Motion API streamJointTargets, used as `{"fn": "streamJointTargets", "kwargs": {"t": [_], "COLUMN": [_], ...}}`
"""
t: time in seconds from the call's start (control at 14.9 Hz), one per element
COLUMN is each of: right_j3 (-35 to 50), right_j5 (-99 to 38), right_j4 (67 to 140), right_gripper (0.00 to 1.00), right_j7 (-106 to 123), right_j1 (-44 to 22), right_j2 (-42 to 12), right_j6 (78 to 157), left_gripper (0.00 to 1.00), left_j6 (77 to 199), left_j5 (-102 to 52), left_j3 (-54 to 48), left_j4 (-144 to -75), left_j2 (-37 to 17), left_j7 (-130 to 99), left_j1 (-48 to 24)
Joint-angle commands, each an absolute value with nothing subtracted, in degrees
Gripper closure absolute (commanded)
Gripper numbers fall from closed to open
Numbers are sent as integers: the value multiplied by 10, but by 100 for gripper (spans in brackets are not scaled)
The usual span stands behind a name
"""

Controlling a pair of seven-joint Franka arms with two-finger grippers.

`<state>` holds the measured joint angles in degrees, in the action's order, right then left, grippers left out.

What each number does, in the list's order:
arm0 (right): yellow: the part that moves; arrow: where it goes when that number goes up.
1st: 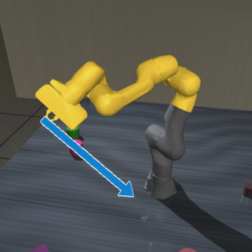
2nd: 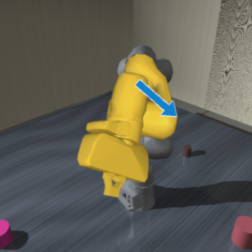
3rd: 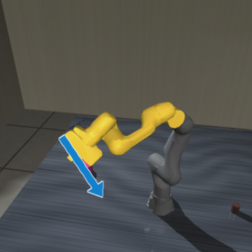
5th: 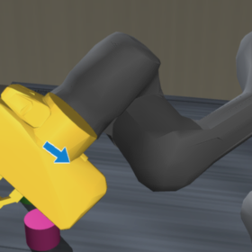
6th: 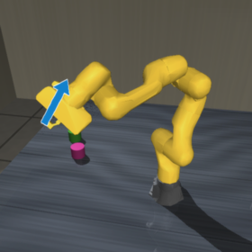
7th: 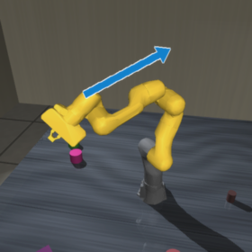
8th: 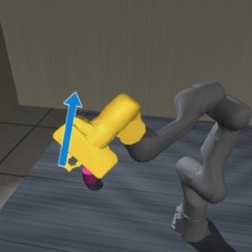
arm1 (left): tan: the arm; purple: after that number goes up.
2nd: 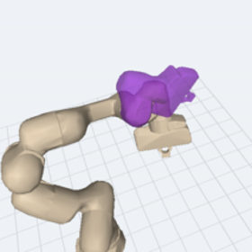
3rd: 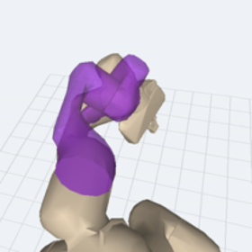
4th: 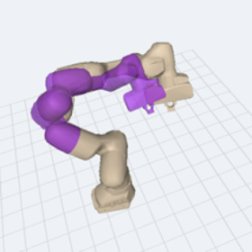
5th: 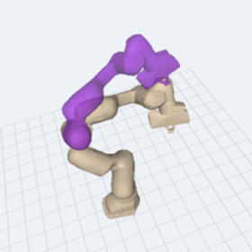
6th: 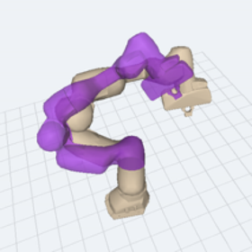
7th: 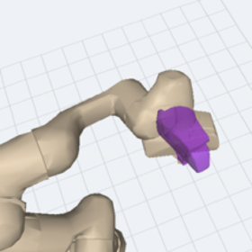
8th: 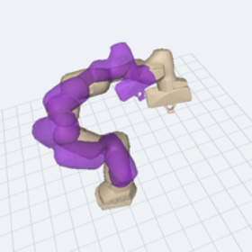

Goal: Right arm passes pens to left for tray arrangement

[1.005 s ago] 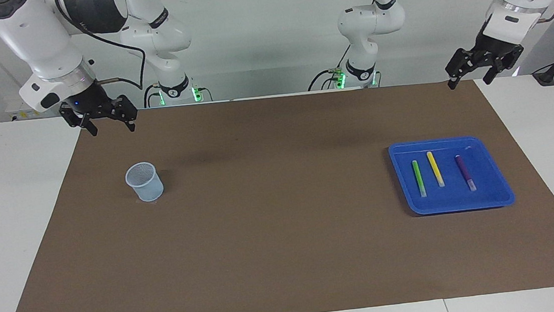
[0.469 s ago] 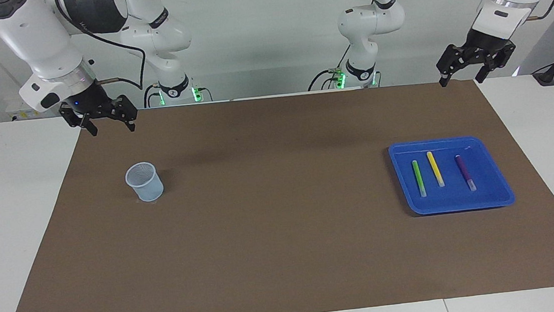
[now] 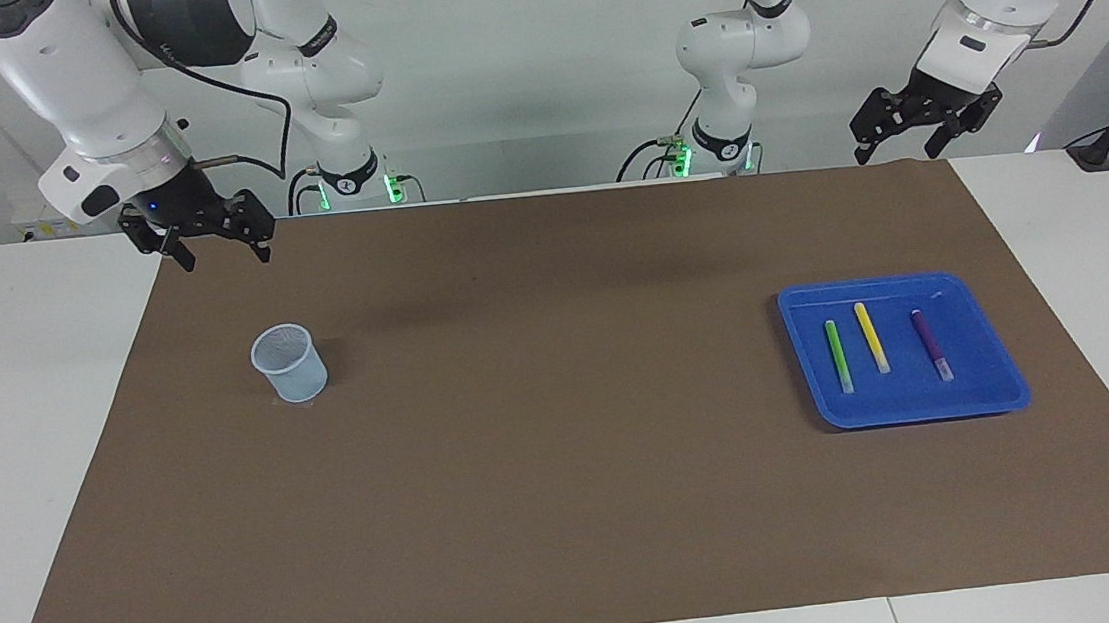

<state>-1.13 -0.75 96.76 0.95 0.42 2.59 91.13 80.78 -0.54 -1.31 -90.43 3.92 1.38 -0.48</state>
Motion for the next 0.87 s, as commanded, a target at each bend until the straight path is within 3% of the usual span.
{"fn": "streamJointTargets", "kwargs": {"t": [0.0,0.8], "right_j3": [-8,-8], "right_j5": [-4,-4], "right_j4": [969,969], "right_gripper": [0,0], "right_j7": [18,18], "right_j1": [10,10], "right_j2": [32,32], "right_j6": [907,907], "left_gripper": [0,0], "left_j6": [796,798], "left_j5": [10,3], "left_j3": [-10,-16], "left_j4": [-918,-924], "left_j2": [52,54], "left_j7": [10,14], "left_j1": [-6,15]}}
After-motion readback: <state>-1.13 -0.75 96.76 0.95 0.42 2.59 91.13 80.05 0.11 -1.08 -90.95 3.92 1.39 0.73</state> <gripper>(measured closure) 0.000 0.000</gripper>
